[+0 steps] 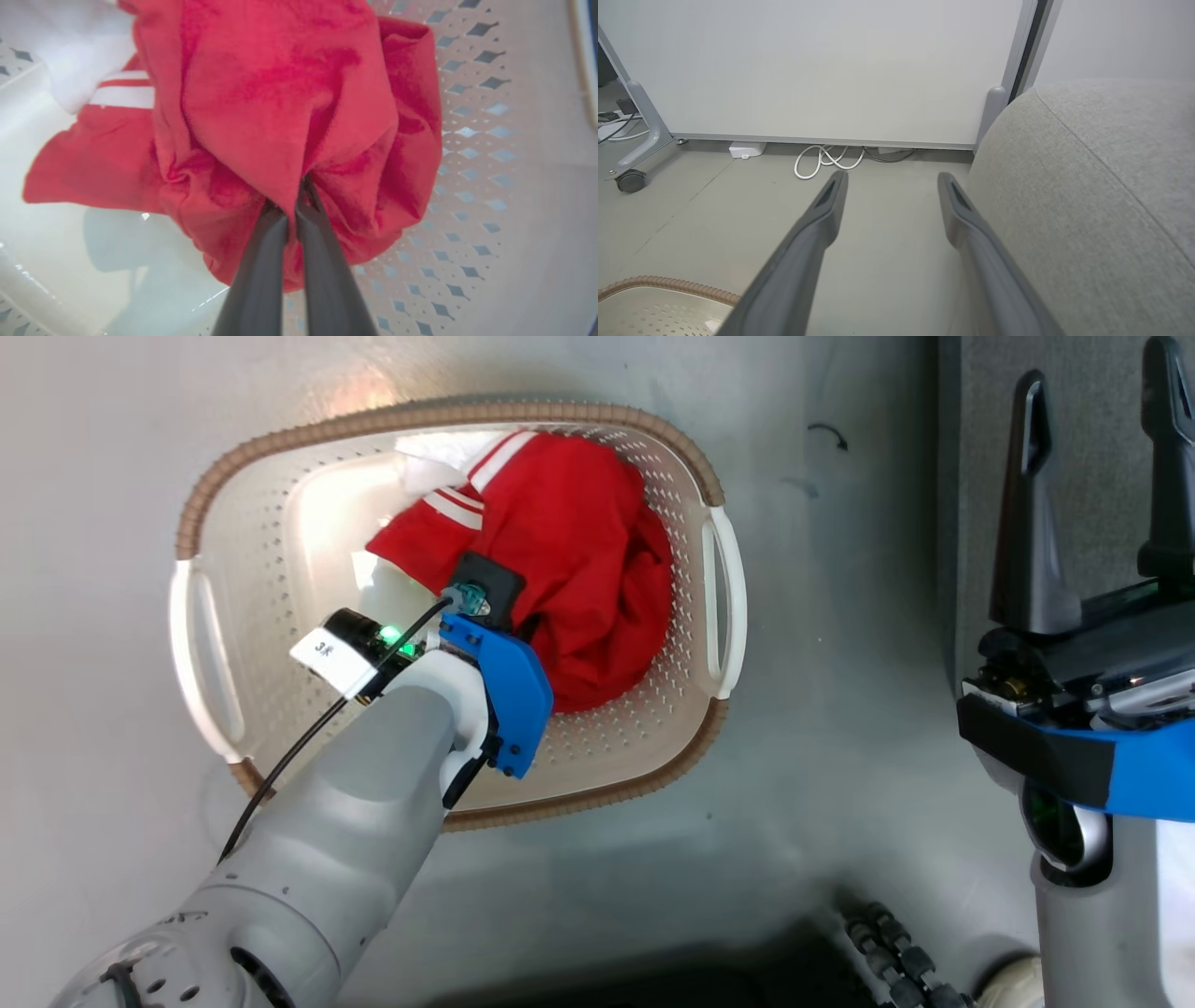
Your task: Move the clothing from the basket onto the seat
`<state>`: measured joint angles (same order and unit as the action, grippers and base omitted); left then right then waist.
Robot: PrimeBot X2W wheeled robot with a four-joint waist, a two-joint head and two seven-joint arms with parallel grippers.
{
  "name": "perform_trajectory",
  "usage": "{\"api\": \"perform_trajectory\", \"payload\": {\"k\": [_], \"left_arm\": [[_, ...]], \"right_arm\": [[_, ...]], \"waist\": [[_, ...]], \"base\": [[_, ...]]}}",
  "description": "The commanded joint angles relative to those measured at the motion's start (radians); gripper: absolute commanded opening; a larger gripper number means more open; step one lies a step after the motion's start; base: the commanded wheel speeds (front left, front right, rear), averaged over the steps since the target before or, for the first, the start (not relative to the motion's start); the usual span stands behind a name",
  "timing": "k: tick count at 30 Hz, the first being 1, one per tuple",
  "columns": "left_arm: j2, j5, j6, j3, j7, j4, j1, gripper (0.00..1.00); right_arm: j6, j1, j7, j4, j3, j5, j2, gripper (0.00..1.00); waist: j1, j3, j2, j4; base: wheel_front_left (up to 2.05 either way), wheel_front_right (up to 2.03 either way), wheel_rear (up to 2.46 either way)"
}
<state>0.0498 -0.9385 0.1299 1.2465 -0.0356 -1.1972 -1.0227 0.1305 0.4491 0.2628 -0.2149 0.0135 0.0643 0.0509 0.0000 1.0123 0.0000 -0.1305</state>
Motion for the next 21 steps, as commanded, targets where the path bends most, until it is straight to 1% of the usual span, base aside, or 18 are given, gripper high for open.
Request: {"api": "perform_trajectory", "payload": {"k": [1,6,15,21], "left_arm": [[0.002,-0.012,0.000,-0.002,-0.019,0.005,0.011,0.00],[0.001,-0.056,0.001,-0.017,-0.075,0.005,0.037,0.00],[0.001,-0.089,0.001,-0.004,-0.158,0.022,0.099,0.00],[0.001,-0.107,0.001,-0.001,-0.200,0.031,0.142,0.00]], "right_arm": [[0.001,0.018,0.003,0.008,-0.001,0.008,-0.001,1.00],[0.001,0.017,0.003,0.033,-0.004,0.009,-0.001,1.00],[0.001,-0.018,0.003,0.089,-0.010,0.018,-0.001,1.00],[0.001,-0.056,0.003,0.130,-0.026,0.017,-0.001,1.00]], "waist": [[0.0000,-0.026,0.0000,0.012],[0.0000,-0.100,0.0000,0.031],[0.0000,-0.265,0.0000,0.057],[0.0000,-0.383,0.0000,0.086]], "base": [[0.00,0.00,0.00],[0.00,0.00,0.00],[0.00,0.00,0.00],[0.00,0.00,0.00]]}}
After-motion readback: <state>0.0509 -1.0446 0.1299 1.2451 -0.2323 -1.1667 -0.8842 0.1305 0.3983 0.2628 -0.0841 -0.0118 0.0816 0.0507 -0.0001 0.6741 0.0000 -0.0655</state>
